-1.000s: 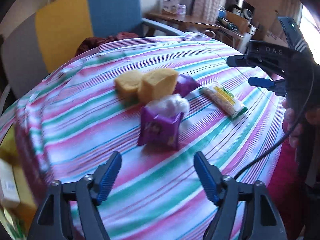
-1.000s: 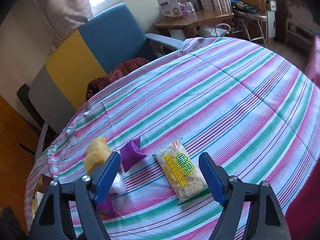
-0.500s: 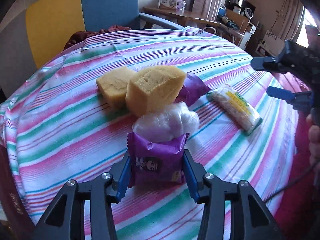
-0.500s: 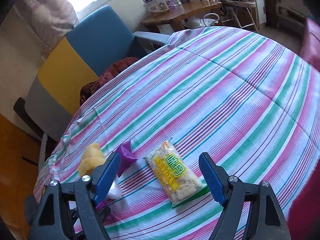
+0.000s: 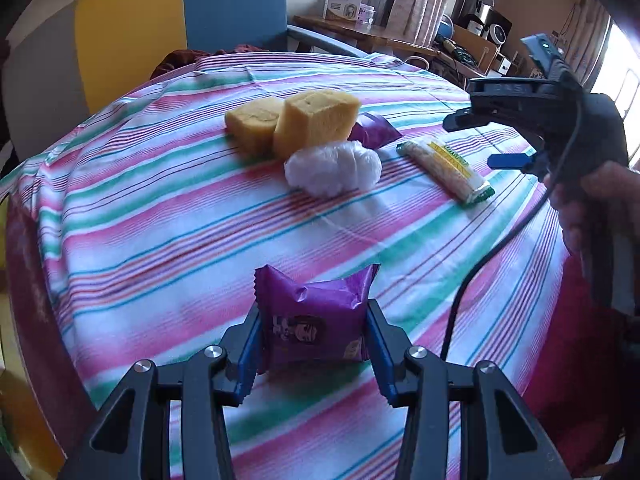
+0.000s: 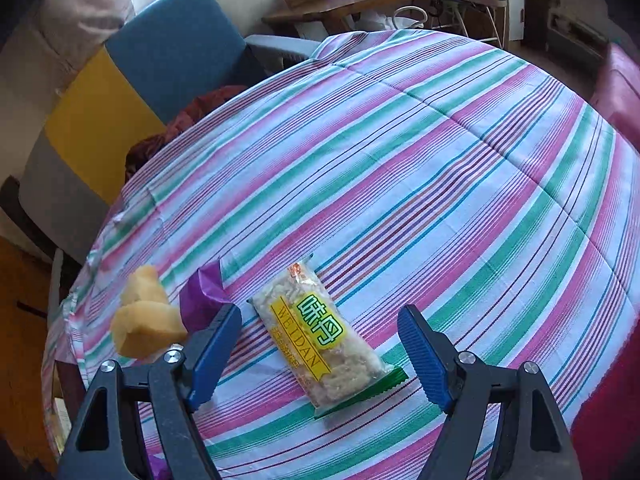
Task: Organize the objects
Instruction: 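Lift the purple packet with the left tool while the right tool grasps the WEIDAN packet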
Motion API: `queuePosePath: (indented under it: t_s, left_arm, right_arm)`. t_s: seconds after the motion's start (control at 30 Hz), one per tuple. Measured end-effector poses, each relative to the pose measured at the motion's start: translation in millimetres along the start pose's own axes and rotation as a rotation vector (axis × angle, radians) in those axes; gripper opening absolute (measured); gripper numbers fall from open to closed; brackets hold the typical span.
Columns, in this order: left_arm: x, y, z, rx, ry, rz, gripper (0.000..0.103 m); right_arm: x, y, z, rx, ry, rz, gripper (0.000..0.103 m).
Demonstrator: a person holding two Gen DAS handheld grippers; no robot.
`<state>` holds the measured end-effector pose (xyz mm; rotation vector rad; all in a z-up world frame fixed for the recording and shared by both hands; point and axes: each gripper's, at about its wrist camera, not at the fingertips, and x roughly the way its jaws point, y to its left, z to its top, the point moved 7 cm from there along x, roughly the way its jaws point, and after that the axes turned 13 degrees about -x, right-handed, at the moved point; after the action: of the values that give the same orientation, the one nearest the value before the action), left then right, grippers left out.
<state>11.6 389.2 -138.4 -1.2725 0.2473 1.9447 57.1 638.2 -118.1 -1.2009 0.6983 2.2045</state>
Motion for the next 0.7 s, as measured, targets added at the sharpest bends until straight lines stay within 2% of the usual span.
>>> queuePosePath:
  t_s: [0.13, 0.4, 0.67, 0.7]
  left_arm:
    - [-4, 2, -4, -0.001, -0.010, 0.010, 0.048]
    - [3, 11, 2, -0.058, 0.008, 0.009, 0.047]
    - [8, 14, 4, -0.092, 0.018, 0.008, 0.046]
    - [9, 14, 4, -0.089, 0.019, 0.012, 0.045]
  right_arm:
    - [6, 5, -2, -0.042, 0.021, -0.022, 0.081]
    - [24, 19, -6, -0.184, 0.075, -0.127, 0.079]
    - [33, 14, -8, -0.215, 0.112, -0.169, 0.078]
    - [36, 13, -10, -0.221, 0.128, -0.165, 0.069]
